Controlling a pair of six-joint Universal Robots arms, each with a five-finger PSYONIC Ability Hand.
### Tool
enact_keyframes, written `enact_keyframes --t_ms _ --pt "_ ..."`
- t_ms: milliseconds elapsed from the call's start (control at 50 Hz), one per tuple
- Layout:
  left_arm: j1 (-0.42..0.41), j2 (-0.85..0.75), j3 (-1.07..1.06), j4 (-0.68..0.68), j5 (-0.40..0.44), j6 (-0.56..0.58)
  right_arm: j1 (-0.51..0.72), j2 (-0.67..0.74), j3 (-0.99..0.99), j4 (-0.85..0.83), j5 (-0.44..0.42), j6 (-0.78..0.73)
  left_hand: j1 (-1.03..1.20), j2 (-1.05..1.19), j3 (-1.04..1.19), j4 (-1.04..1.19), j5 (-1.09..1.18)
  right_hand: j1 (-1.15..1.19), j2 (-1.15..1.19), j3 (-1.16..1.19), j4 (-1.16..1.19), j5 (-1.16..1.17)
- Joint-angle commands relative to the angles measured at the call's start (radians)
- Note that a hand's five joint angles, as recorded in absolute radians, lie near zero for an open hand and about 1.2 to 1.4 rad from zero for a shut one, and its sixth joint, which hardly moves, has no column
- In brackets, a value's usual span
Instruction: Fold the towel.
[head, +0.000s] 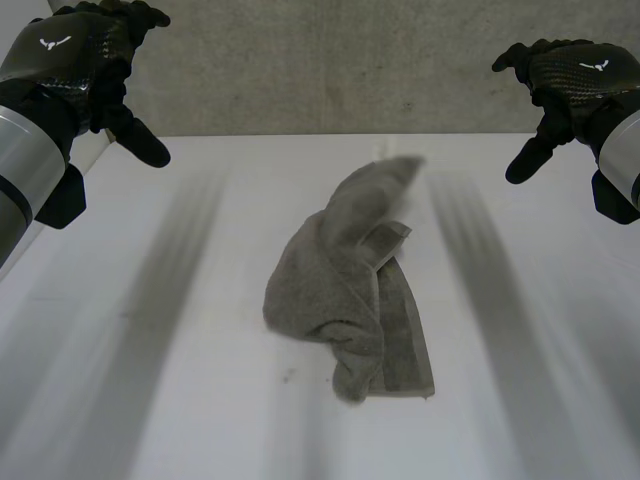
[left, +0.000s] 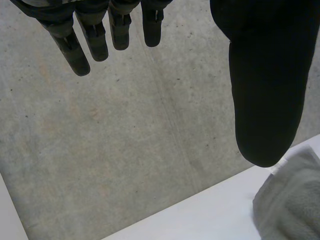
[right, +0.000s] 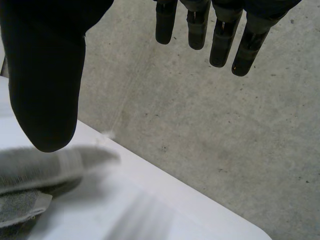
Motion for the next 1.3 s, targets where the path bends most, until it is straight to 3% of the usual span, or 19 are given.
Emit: enact_keyframes --t_ms 20,160,220,280,320,440,480,680,720,760,900,940,1020,1040,1080,1100,1140,1260,1300 --pt "-0.003 -0.015 -0.007 0.006 0.001 0.002 0.0 0.003 0.004 -0.002 -0.002 -0.007 0.009 0.016 0.014 0.014 -0.015 -0.032 -0.05 -0.042 -0.056 -0.059" --pt "-0.027 -0.065 -0.035 0.052 0.021 0.002 0.024 0.031 0.01 0.004 -0.008 -0.11 0.039 0.046 0.043 0.044 0.015 -0.032 -0.05 -0.042 -0.056 -0.059" --pt "-0.053 -0.154 -0.056 0.113 0.116 0.012 0.058 0.073 0.01 0.006 0.007 -0.231 0.056 0.063 0.061 0.061 0.032 -0.032 -0.05 -0.042 -0.056 -0.059" --pt "-0.056 -0.187 -0.061 0.128 0.144 0.023 0.063 0.083 0.01 0.006 0.01 -0.258 0.059 0.066 0.064 0.064 0.035 -0.032 -0.05 -0.042 -0.056 -0.059" --pt "-0.085 -0.267 -0.058 0.157 0.196 0.076 0.064 0.103 0.008 0.009 0.01 -0.294 0.062 0.069 0.067 0.067 0.038 -0.032 -0.05 -0.042 -0.056 -0.059" --pt "-0.158 -0.42 -0.015 0.196 0.236 0.219 0.063 0.143 0.014 0.016 0.007 -0.308 0.059 0.066 0.064 0.064 0.035 -0.032 -0.05 -0.042 -0.056 -0.059" --pt "-0.197 -0.528 0.037 0.225 0.251 0.314 0.058 0.162 0.027 0.018 0.009 -0.307 0.054 0.06 0.058 0.058 0.03 -0.032 -0.05 -0.042 -0.056 -0.059" --pt "-0.219 -0.817 0.227 0.221 0.287 0.507 0.046 0.227 0.122 0.036 -0.003 -0.227 0.062 0.069 0.067 0.067 0.038 -0.032 -0.05 -0.042 -0.056 -0.059" --pt "-0.219 -0.834 0.243 0.205 0.287 0.531 0.044 0.236 0.143 0.035 -0.007 -0.198 0.142 0.148 0.146 0.146 0.118 -0.032 -0.05 -0.042 -0.056 -0.059" --pt "-0.219 -0.839 0.252 0.187 0.279 0.545 0.043 0.258 0.181 0.027 -0.014 -0.163 0.723 0.729 0.727 0.728 0.699 -0.032 -0.05 -0.042 -0.056 -0.059" --pt "-0.208 -0.794 0.205 0.155 0.244 0.545 0.055 0.285 0.203 0.023 -0.036 -0.159 1.223 1.23 1.228 1.228 1.2 -0.032 -0.05 -0.042 -0.056 -0.059" --pt "-0.199 -0.768 0.174 0.136 0.207 0.543 0.058 0.287 0.2 0.023 -0.039 -0.158 1.224 1.231 1.229 1.229 1.201 -0.032 -0.05 -0.042 -0.056 -0.059" --pt "-0.171 -0.664 0.066 0.096 0.033 0.509 0.061 0.285 0.194 0.018 -0.04 -0.146 1.224 1.231 1.229 1.229 1.201 -0.032 -0.05 -0.042 -0.056 -0.059" --pt "-0.171 -0.664 0.065 0.096 0.032 0.509 0.061 0.285 0.194 0.018 -0.04 -0.146 1.224 1.231 1.229 1.229 1.201 -0.032 -0.05 -0.042 -0.056 -0.059" --pt "-0.17 -0.567 -0.039 0.093 -0.079 0.422 0.063 0.284 0.194 0.012 -0.04 -0.127 1.224 1.231 1.229 1.229 1.201 -0.032 -0.05 -0.042 -0.056 -0.059" --pt "-0.17 -0.567 -0.039 0.093 -0.08 0.422 0.063 0.284 0.194 0.012 -0.04 -0.127 1.224 1.231 1.229 1.229 1.201 -0.032 -0.05 -0.042 -0.056 -0.059" --pt "-0.177 -0.463 -0.14 0.09 -0.13 0.297 0.08 0.282 0.195 0.0 -0.042 -0.074 1.224 1.231 1.229 1.229 1.201 -0.032 -0.05 -0.042 -0.056 -0.059" --pt "-0.196 -0.332 -0.286 0.09 -0.118 0.144 0.117 0.287 0.2 -0.002 -0.054 -0.027 1.224 1.231 1.229 1.229 1.201 -0.032 -0.05 -0.042 -0.056 -0.059" --pt "-0.239 -0.271 -0.35 0.089 -0.104 0.088 0.136 0.288 0.209 -0.002 -0.068 -0.027 1.184 1.191 1.188 1.189 1.16 -0.032 -0.05 -0.042 -0.056 -0.059"
